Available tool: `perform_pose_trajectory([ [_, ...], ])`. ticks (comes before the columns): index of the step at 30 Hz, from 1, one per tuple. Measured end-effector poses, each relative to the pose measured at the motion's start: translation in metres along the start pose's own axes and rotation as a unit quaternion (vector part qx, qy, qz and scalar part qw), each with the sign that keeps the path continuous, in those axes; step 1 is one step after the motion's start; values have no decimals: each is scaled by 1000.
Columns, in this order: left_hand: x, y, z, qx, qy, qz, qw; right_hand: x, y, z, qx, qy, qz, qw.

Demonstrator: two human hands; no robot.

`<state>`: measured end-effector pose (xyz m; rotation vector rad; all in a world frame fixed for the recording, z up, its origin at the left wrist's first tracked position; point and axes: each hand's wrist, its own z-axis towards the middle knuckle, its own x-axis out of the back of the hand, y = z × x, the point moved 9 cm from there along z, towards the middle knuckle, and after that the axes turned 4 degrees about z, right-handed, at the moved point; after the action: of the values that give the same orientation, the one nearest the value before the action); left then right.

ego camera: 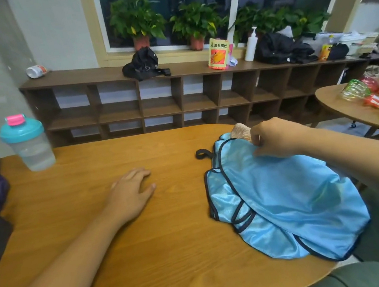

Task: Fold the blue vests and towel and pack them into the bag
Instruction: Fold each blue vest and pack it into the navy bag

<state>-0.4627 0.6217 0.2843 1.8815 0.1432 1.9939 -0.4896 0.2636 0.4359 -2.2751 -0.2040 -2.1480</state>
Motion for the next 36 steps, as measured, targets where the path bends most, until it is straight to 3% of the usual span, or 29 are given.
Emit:
perform_pose_trajectory([
  [4, 4, 0, -3, 0, 3, -14, 1000, 15, -4, -3, 28, -6, 29, 999],
  [10, 10, 2, -6, 9, -7, -36, 999, 89, -32, -22, 85, 13, 182, 980],
  [14, 17, 1, -8, 14, 0, -109, 994, 135, -68, -30, 127, 31, 250, 960],
  [18, 23, -20, -7, 48, 26, -235, 971, 169, -114, -20, 178, 88, 269, 943],
  [23, 41, -43, -8, 82, 99, -386, 914, 192, -168, 10, 211, 164, 268, 926],
  [27, 53, -75, -9, 128, 158, -429, 880, 173, -197, 47, 190, 169, 307, 917],
  [30, 60, -105, -14, 174, 234, -437, 851, 140, -210, 68, 184, 145, 280, 931],
  [33, 74, -109, -25, 199, 279, -407, 847, 97, -211, 78, 174, 72, 275, 943],
  [36, 73, -101, -23, 180, 276, -386, 862, 63, -204, 78, 171, 13, 253, 952],
])
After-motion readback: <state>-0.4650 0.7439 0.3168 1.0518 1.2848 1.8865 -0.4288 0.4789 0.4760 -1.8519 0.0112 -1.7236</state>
